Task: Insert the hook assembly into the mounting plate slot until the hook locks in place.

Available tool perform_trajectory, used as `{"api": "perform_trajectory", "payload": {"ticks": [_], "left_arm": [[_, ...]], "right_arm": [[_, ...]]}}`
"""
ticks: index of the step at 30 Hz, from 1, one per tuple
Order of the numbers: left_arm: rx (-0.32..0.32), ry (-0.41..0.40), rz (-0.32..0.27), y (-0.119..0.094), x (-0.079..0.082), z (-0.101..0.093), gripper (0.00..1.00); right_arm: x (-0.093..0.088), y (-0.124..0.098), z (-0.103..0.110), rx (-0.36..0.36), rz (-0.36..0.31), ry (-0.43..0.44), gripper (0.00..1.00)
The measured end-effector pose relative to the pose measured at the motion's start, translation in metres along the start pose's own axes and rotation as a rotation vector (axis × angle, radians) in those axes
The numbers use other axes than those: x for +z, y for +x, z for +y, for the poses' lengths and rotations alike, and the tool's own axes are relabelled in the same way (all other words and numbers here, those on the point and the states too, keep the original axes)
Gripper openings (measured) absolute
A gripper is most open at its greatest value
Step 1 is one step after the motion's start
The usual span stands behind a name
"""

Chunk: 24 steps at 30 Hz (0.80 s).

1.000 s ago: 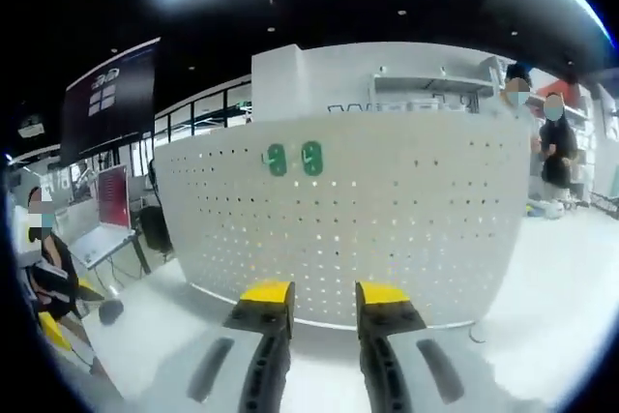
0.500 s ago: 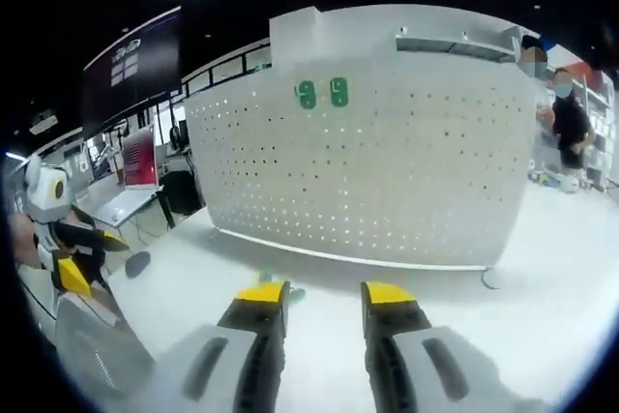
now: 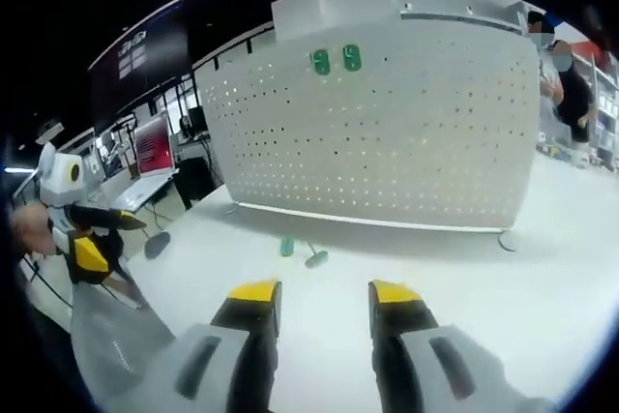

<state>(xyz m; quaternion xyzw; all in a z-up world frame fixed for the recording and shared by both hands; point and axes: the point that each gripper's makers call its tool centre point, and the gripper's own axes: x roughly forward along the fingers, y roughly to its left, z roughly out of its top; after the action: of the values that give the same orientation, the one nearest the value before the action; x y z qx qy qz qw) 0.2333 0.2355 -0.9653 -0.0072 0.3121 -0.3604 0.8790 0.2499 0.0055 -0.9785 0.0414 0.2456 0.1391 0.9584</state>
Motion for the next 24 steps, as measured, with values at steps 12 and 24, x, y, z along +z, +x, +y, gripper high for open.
{"api": "perform_trajectory", "payload": {"ticks": [12,24], "left_arm": [[0.033,0.043,0.045,-0.004,-0.011,0.005,0.97],[0.037,0.022,0.078,-0.004,-0.025,0.003,0.97]], "right_arm": [[-0.021,-0.007,0.021,0.058,0.056,0.038,0.36],[-0.027,-0.015,0.026,0.077,0.085,-0.013,0.36]]}}
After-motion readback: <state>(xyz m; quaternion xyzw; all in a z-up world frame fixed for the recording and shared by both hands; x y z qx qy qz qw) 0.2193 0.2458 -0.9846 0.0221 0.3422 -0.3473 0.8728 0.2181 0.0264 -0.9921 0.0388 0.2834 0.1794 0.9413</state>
